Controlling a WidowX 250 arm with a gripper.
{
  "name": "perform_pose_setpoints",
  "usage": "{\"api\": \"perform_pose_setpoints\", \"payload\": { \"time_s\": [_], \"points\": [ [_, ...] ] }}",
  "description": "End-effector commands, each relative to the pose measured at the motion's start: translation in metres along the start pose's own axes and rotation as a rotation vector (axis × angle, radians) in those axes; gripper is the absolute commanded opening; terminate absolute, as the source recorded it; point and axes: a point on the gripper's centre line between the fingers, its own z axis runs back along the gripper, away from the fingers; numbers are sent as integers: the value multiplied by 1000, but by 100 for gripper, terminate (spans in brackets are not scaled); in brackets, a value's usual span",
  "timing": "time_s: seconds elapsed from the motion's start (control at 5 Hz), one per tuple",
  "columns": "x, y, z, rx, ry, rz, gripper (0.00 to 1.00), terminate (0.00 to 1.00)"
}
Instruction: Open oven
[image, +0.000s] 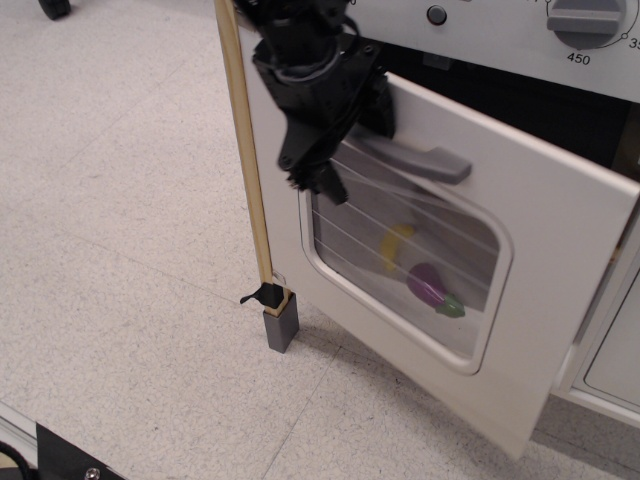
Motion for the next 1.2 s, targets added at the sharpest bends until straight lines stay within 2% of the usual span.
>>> {"api": "perform_pose_setpoints", "payload": {
  "time_s": [0.0, 0.2, 0.4, 0.6, 1.0],
  "points": [
    [42, 25, 28, 4, 8, -167, 100, 0],
    [54, 31, 31, 24, -21, -261, 100, 0],
    [57, 29, 39, 51, -24, -417, 100, 0],
    [46, 26, 54, 9, -14, -512, 100, 0],
    [2, 3, 99, -57, 50, -458, 100, 0]
  ]
}}
